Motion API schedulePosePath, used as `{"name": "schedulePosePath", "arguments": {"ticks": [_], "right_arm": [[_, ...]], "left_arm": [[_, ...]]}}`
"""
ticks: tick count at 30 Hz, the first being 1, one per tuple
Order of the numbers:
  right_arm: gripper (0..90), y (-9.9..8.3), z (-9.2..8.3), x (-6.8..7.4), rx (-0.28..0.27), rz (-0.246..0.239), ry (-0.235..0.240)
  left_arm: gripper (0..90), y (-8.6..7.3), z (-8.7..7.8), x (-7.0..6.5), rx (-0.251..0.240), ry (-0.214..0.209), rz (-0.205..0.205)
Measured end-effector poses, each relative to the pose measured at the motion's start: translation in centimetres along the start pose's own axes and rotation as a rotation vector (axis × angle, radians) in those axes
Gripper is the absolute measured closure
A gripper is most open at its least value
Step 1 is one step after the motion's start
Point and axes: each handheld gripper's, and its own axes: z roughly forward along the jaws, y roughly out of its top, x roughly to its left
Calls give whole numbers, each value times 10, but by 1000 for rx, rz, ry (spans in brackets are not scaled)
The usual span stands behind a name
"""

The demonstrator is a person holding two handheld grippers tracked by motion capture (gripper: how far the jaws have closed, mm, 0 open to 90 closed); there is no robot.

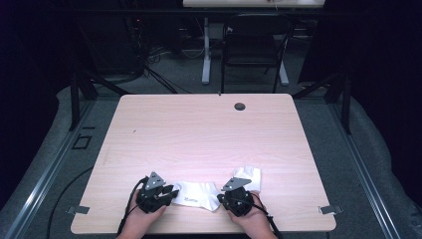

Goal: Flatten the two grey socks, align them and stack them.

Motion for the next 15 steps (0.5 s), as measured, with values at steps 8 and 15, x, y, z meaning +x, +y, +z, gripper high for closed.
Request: {"name": "schedulePosePath", "arguments": {"ticks": [8,15], "right_arm": [[900,-3,-3,-7,8,20,-19],[900,-1,-10,-9,-47,65,-14]], "left_arm": [[672,-5,2,-4,14,-5,-4],[671,-7,1,-9,12,10,-10]]}}
